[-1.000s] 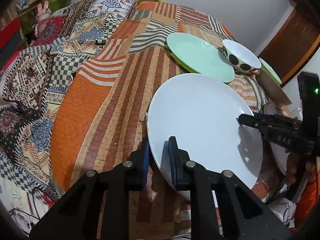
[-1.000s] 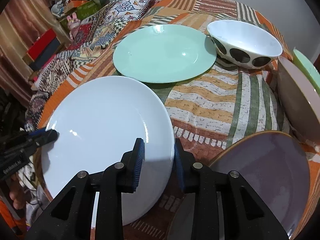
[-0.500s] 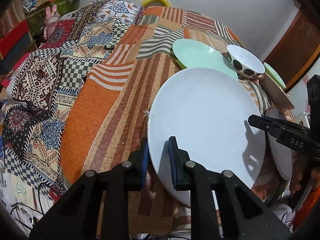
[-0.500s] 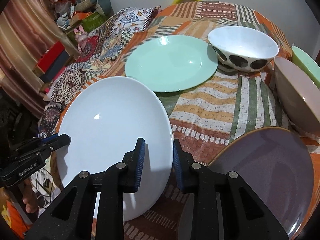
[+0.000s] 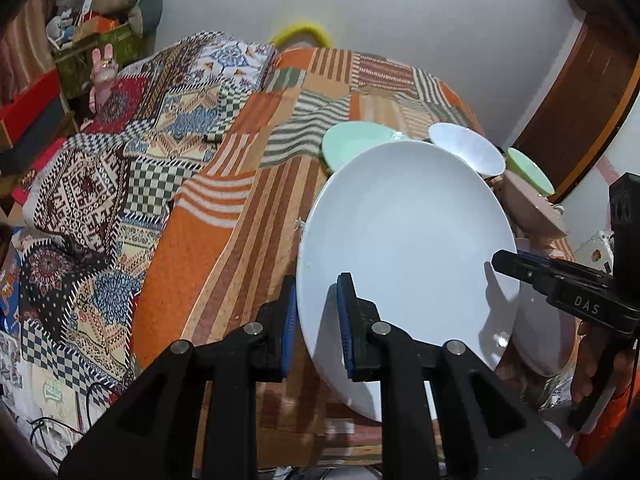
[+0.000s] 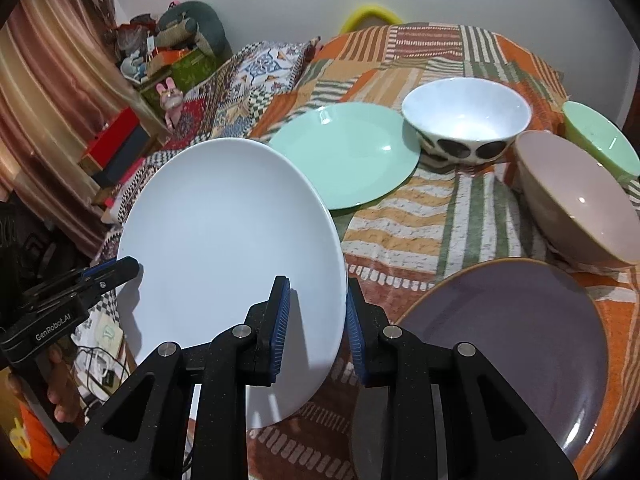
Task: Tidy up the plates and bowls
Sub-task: 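Lift the white plate with both tools and carry it over the purple plate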
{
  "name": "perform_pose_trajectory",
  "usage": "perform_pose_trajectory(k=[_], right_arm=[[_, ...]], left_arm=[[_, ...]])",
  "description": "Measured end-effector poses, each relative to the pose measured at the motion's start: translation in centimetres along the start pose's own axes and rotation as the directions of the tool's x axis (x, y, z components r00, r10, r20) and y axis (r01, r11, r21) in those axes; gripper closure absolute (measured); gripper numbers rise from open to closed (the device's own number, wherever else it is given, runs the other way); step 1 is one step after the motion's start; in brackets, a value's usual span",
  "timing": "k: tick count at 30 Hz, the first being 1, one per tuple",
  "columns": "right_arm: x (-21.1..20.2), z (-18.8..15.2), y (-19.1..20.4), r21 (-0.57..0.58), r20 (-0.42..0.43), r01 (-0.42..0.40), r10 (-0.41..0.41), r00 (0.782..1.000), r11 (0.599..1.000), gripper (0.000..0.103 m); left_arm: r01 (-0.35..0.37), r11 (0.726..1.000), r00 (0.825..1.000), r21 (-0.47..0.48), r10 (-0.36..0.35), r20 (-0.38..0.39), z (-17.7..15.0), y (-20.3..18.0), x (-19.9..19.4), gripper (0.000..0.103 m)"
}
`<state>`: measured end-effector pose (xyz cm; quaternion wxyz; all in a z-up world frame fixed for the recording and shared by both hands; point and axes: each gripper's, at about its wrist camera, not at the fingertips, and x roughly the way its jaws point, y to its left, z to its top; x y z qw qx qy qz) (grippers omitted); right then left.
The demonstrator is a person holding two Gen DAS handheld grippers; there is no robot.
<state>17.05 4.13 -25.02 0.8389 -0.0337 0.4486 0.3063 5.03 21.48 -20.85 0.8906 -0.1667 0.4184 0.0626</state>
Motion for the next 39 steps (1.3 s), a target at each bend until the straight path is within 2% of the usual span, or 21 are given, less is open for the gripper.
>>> perform_pose_trajectory(k=[17,27,39], right_arm=[[-5.9,-1.2,-3.4,0.063,0.127,-0.017,0.009,0.992,0.998,0.078],[-8.3,-2.6,-6.3,0.103,0.175,-0.014,-0.004,0.985,0.995,0.078],[-9.9,-4.6,-9.0,0.157,0.186,0.016,-0.046,0.981,0.987,0.078]], left_arm=[[0.004,0.995,0.998,0.101,-0.01,0.062,1.0,-6.4,-2.9,0.085],[0.023,0.987,0.998,0.158,-0.031,0.052,0.8,-10.4,-3.1,0.085],[0.058,0.974,0.998,0.221,-0.061,0.009,0.4,-14.0,-2.2,0.085]])
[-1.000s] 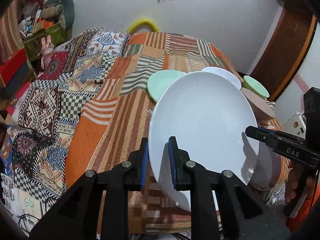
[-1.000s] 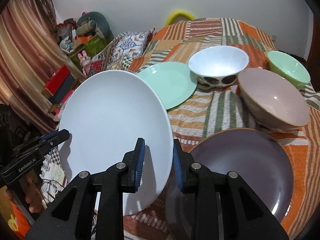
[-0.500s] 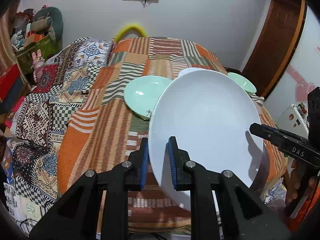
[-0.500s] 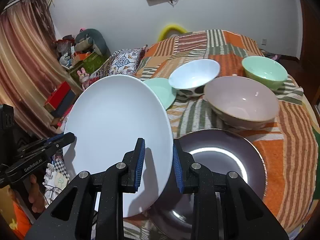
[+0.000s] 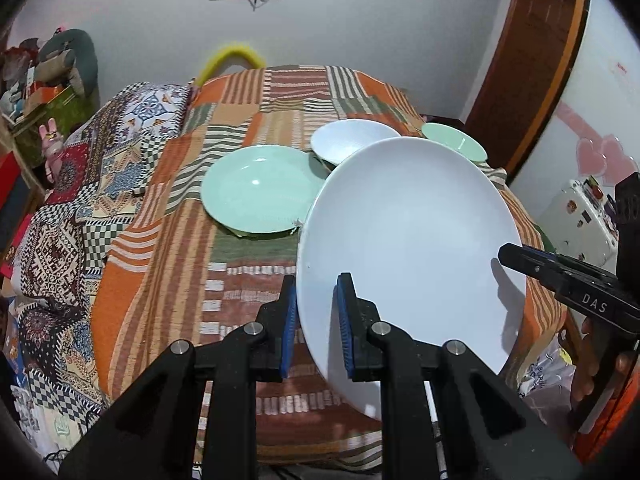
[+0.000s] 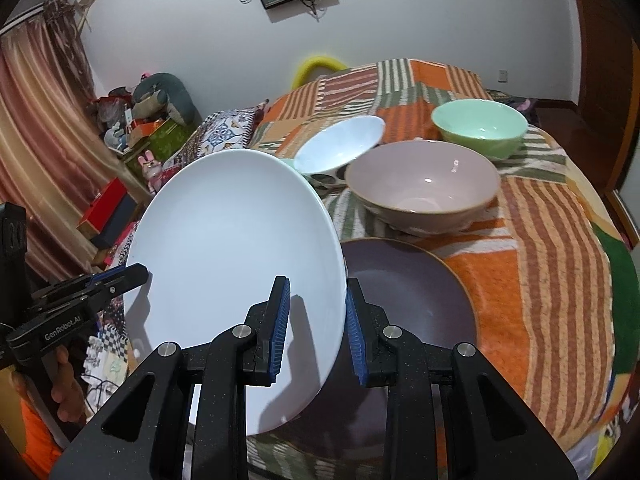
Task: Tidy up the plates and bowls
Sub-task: 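Lift the white plate with both tools and carry it over the purple plate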
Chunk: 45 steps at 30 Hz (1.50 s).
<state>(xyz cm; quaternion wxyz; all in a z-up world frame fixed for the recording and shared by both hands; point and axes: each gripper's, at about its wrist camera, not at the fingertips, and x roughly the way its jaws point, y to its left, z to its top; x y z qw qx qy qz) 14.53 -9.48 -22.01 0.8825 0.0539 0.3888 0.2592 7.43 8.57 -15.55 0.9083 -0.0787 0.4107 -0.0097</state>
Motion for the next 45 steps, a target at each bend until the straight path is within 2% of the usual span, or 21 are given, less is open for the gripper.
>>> perform_pose_trajectory(k=[8,21,27,45], right_arm=[[-1.1,-0.7,-1.7,0.033,0.009,0.037,-0.037,0.999,0.999,0.078],[-1.7,-2.1,-4.3,0.092,-0.018,0.094,-0.093,0.996,0.991,0.078],[-1.5,-2.8,-5.2,0.113,-0.042,0.109,-0.105,0.994,0.988,0.078],[-0.6,-3.8,-6.0,0.15,-0.092,0.129,-0.116,0.989,0.98,0.077]], left_arm=[[0.04,0.999,0.998,0.029,-0.039,-0.044,0.1,-2.0,1.6,0.085],[0.068,0.994,0.991,0.088,-0.056,-0.125,-0.3,-4.5,4.8,0.085],[0.083,0.993,0.983,0.088,-0.067,-0.172,-0.7,-4.9,6.3,0.085],[0.092,0.992,0.966,0.086,-0.068,-0.249,-1.2,-5.6,9.3,0.082]])
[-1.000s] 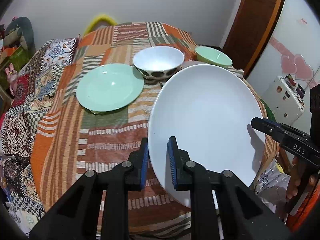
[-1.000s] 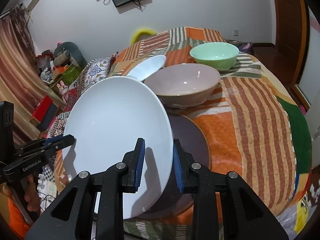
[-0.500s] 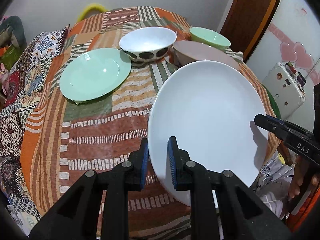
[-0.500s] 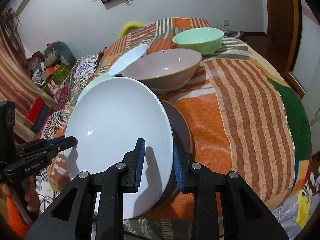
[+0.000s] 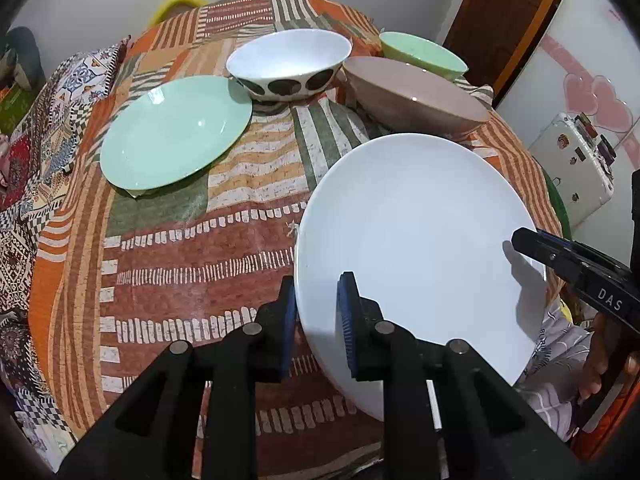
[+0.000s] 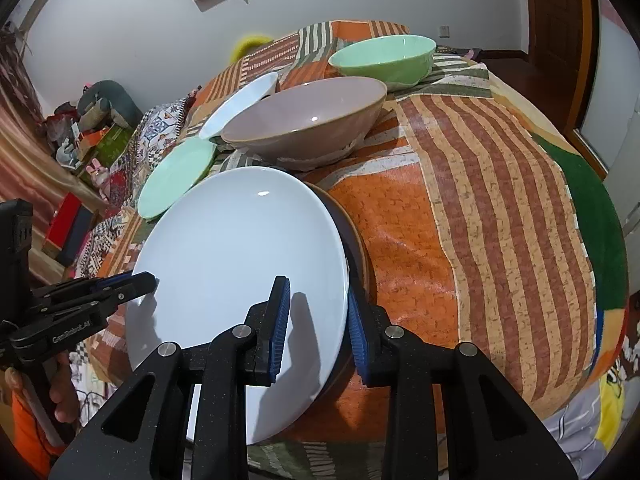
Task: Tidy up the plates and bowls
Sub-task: 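Lift the white plate with both tools and carry it over the purple plate, then lower the white plate onto the purple plate and open both tools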
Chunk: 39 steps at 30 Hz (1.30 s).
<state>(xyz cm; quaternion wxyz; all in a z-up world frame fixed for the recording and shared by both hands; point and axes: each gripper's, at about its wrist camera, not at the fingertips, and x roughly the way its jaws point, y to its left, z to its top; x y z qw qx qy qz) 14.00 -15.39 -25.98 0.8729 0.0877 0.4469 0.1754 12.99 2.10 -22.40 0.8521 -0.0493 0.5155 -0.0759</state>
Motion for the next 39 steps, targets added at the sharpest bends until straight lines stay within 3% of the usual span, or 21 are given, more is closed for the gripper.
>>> perform_pose_trajectory(k=[14,24,34,39], right_arm=[[0.6,0.6,0.0,-0.016,-0.006,0.003,-0.003,1.0,1.0,0.076],[0.9,1.1,0.4,-0.064,0.008,0.051,-0.05,0.999,0.997,0.075],[1.2,0.9,0.6,-0.085,-0.007,0.058,-0.059,0.998,0.995,0.055],[0.9,0.8,0.5,-0.08,-0.007,0.073,-0.074,0.997,0.994,0.055]], left_arm=[[0.022,0.999,0.999,-0.028,-0.023,-0.024,0.5,0.3,1.7,0.08],[0.037,0.999,0.999,-0.038,-0.038,-0.021,0.9,0.3,2.2,0.079],[0.02,0.999,1.0,-0.026,-0.02,-0.01,0.9,0.4,1.8,0.079],[-0.002,0.999,1.0,-0.041,0.003,0.014,0.8,1.2,0.8,0.079]])
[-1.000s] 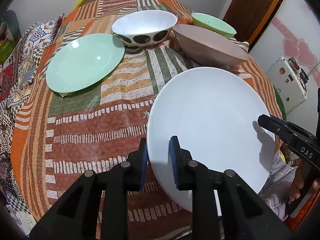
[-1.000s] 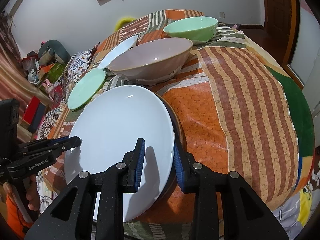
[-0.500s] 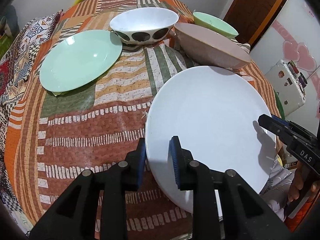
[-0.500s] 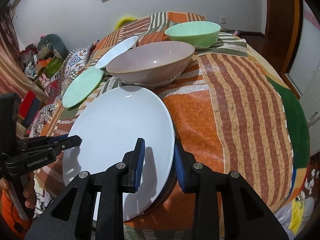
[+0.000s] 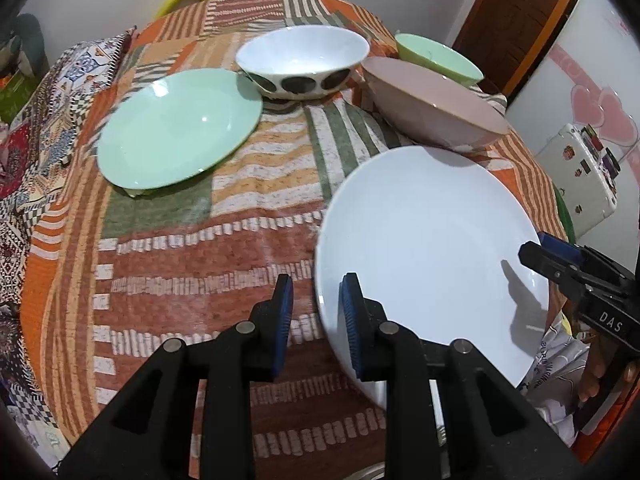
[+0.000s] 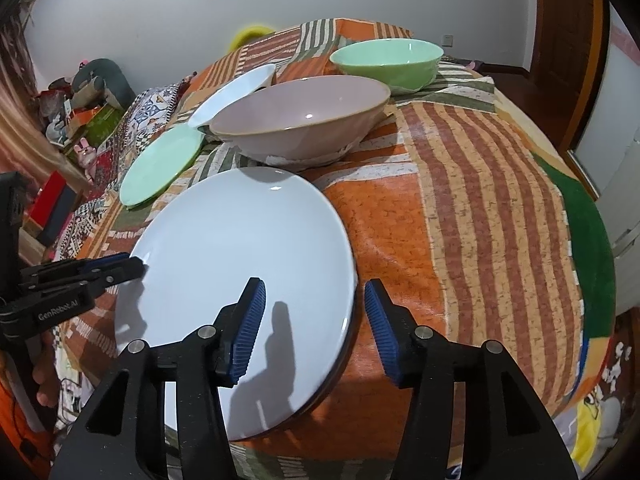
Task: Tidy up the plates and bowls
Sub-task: 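Lower the white plate onto the purple plate and open both tools, then move both tools toward the mint green plate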
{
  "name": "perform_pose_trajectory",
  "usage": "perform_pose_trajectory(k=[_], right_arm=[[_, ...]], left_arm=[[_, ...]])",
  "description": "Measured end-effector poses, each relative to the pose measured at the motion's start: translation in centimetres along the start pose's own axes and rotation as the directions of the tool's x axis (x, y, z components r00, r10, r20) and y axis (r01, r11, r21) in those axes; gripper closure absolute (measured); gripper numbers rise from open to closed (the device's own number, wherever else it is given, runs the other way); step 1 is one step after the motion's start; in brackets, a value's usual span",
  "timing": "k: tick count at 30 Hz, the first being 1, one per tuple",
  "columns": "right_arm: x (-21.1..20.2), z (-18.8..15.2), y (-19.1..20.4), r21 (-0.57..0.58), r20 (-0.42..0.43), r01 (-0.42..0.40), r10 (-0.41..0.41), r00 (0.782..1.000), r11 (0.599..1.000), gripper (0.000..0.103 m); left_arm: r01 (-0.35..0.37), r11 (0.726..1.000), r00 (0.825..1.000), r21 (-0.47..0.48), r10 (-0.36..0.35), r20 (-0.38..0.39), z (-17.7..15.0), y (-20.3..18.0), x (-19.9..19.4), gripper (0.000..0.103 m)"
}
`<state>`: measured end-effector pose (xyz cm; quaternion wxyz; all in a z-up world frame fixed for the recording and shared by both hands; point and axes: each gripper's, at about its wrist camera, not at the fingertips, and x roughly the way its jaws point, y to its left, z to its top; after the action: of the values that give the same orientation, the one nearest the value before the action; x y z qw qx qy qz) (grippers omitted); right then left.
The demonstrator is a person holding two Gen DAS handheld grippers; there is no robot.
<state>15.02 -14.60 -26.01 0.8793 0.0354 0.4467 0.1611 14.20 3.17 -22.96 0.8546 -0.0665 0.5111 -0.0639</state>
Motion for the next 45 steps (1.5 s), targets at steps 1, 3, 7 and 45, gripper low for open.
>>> perform_pose_trajectory(k=[1,3,7,45], right_arm=[[-0.3,0.1,-0.1,0.001,0.006,0.004,-0.004,1.0,1.0,0.055],[-1.0,0.4,-0.2,0.002,0.024,0.007,-0.007,1.0,1.0,0.055],[-2.3,1.2,0.3,-0.012,0.064,0.005,-0.004,0.998,1.0,0.055],[9.0,11.1,14.1,-0.228,-0.056,-0.153,0.144,0.988,0.962,0.046]], left_arm=[[-0.002,1.0,1.0,0.0,0.002,0.006,0.0,0.1,-0.3,0.079],[-0.012,1.0,1.0,0.0,0.012,0.028,0.2,0.6,-1.2,0.077],[-0.021,1.0,0.997,-0.014,0.022,0.076,0.6,1.6,-3.0,0.076],[-0.152,0.96,0.971,-0.235,0.189,0.144,9.5,20.4,0.3,0.045]])
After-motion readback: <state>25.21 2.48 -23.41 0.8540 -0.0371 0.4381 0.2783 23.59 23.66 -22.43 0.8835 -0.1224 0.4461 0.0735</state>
